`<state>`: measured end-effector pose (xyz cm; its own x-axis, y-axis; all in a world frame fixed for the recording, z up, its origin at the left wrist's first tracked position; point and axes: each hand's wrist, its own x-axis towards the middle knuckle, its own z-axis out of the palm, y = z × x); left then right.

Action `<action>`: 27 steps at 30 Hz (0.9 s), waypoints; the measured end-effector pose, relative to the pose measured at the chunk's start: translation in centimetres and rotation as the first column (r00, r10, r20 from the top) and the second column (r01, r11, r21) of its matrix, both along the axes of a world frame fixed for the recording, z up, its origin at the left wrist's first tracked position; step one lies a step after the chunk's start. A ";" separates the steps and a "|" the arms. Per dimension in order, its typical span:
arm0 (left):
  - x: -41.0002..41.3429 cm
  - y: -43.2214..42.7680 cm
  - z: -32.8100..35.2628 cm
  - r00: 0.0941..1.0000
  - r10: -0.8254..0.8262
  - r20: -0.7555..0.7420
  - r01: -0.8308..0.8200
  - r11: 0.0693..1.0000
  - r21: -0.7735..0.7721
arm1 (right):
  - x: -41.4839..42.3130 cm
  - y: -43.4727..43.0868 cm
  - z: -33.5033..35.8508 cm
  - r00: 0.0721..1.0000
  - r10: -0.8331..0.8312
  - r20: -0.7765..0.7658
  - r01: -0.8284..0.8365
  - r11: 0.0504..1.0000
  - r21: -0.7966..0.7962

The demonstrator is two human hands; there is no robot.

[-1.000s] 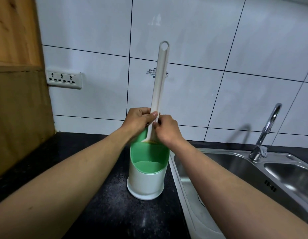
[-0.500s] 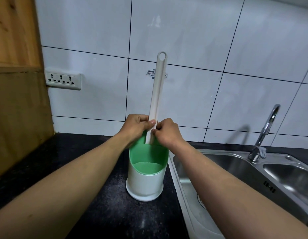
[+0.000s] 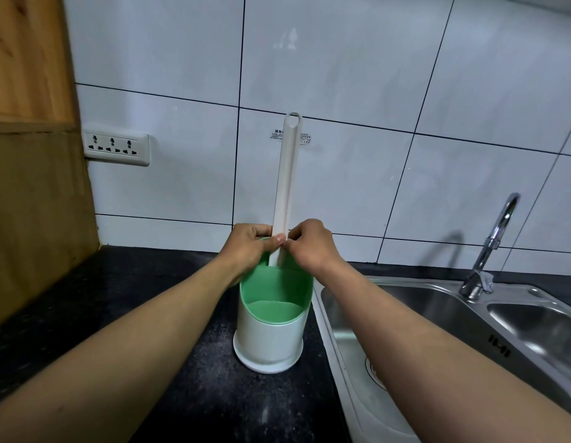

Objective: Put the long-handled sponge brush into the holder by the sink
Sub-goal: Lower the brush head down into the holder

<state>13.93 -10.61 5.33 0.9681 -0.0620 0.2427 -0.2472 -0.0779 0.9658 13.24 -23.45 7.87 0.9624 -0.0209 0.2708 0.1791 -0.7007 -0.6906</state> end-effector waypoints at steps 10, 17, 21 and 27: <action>-0.5 0.0 -0.5 0.997 0.008 0.081 -0.013 0.998 0.063 | -0.6 0.4 1.0 0.996 0.055 0.076 -0.065 0.988 0.141; 0.4 0.4 -0.9 0.996 0.031 0.081 -0.037 0.997 0.070 | -0.6 0.3 0.8 0.993 0.041 0.110 -0.054 0.990 0.126; 0.5 0.3 -1.1 0.995 0.040 0.092 -0.049 0.995 0.089 | -0.8 0.2 0.7 0.994 0.055 0.096 -0.066 0.992 0.110; 0.8 0.6 -1.5 0.996 0.041 0.079 -0.049 0.993 0.106 | -0.9 0.1 0.7 0.994 0.045 0.096 -0.054 0.995 0.088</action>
<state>14.74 -10.04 3.80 0.9494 -0.0487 0.3102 -0.3137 -0.1935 0.9296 12.32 -23.32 8.58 0.9332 -0.0021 0.3595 0.2794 -0.6249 -0.7290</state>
